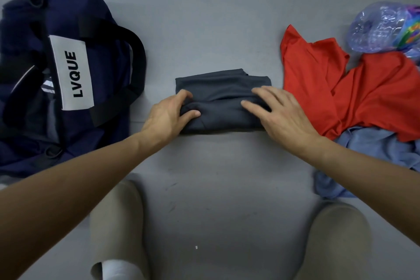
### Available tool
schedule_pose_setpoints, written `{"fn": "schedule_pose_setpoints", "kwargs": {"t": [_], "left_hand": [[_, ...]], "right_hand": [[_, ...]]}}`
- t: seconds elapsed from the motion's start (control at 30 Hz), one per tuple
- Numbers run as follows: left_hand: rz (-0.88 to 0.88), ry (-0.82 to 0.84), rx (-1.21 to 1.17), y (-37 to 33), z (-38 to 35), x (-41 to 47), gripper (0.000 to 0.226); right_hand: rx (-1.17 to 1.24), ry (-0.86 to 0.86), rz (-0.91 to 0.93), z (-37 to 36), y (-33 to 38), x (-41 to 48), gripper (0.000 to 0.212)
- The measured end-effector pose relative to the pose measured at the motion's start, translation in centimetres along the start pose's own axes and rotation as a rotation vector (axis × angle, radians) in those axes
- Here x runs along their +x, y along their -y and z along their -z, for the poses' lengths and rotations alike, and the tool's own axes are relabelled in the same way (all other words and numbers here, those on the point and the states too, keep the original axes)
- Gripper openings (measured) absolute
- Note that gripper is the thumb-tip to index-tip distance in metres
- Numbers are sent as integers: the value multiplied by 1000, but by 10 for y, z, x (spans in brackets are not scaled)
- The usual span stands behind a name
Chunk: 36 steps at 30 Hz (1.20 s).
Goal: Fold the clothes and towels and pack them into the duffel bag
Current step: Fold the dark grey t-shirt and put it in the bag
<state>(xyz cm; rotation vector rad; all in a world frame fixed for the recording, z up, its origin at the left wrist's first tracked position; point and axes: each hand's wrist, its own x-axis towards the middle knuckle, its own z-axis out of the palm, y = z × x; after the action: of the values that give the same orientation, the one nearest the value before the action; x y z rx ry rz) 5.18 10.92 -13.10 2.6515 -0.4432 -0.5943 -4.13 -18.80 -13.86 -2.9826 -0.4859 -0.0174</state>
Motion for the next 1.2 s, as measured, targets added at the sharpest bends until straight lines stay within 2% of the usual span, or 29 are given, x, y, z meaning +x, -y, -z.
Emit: {"fn": "schedule_pose_setpoints", "kwargs": {"t": [0.07, 0.13, 0.17, 0.23, 0.33, 0.37, 0.43, 0.53, 0.63, 0.73, 0.8, 0.87, 0.9, 0.97, 1.03, 1.07, 1.1, 1.13, 1.2], "left_hand": [[-198, -150, 150, 0, -4, -3, 34], [-463, -249, 314, 4, -8, -6, 27], [-557, -266, 352, 5, -10, -7, 26], [-610, -235, 332, 10, -15, -11, 31], [-522, -40, 377, 22, -16, -19, 73], [-496, 9, 409, 25, -16, -20, 80], [-461, 6, 350, 24, -14, -19, 71], [-328, -74, 95, 9, -2, -12, 40], [-152, -12, -59, 2, 13, -3, 21], [24, 121, -206, 7, 22, 8, 18], [123, 149, -265, 12, 22, 14, 24], [190, 86, -232, 11, 19, 15, 28], [199, 5, -173, 10, 17, 14, 30], [101, -210, -10, 2, 15, 7, 31], [-226, -409, 132, -7, 13, -3, 26], [-418, -436, 174, -11, 10, -8, 23], [-578, -397, 194, -13, 5, -14, 24], [-665, -314, 213, -13, -3, -20, 28], [-622, -131, 277, -7, -21, -31, 52]], "right_hand": [[-20, 35, 82, -7, -2, -4, 51], [7, 100, 52, -11, 1, -6, 49], [9, 146, 33, -10, 1, -6, 52], [-1, 248, 6, -9, 1, -6, 69], [22, 270, -63, -9, 2, -2, 79], [33, 261, -83, -10, 4, 0, 79], [54, 244, -95, -10, 5, 4, 73], [132, 179, -106, -3, 1, 10, 56], [249, 184, -107, 13, 4, 20, 50], [507, 355, -299, 20, 4, 25, 37], [608, 423, -392, 19, 2, 22, 40], [528, 411, -404, 13, 5, 17, 39], [439, 379, -393, 10, 8, 15, 39], [290, 285, -331, 6, 11, 13, 43], [259, 219, -207, 6, 13, 14, 53], [289, 220, -155, 7, 14, 17, 59], [343, 255, -126, 8, 16, 21, 67], [407, 316, -119, 9, 18, 27, 75], [495, 444, -148, 12, 23, 41, 85]]}}
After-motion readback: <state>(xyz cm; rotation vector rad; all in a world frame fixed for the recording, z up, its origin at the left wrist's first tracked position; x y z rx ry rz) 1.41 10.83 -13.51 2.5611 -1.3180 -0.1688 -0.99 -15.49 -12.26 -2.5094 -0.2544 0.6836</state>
